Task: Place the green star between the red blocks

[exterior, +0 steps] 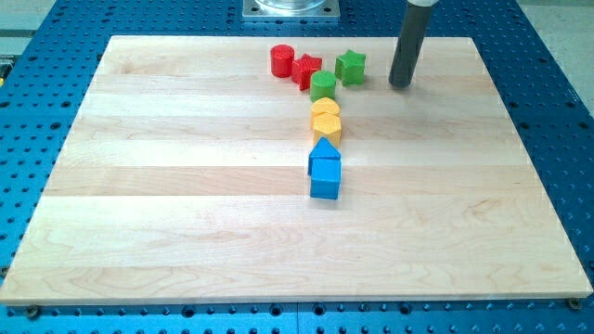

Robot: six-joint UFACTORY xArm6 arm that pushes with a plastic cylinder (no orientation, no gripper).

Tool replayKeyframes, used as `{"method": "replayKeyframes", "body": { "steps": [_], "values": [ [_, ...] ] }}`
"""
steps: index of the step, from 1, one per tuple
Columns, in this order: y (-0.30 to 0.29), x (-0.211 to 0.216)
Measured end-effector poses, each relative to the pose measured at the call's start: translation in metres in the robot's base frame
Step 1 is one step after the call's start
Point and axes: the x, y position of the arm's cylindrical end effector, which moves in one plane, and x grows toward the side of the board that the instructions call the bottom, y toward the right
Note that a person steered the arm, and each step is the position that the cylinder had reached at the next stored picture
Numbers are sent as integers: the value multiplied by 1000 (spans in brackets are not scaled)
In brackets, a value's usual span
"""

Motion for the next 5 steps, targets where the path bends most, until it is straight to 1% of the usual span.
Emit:
{"method": "replayKeyframes", "body": {
  "steps": [2, 5],
  "values": [
    [-64, -8],
    [-146, -8]
  ]
}}
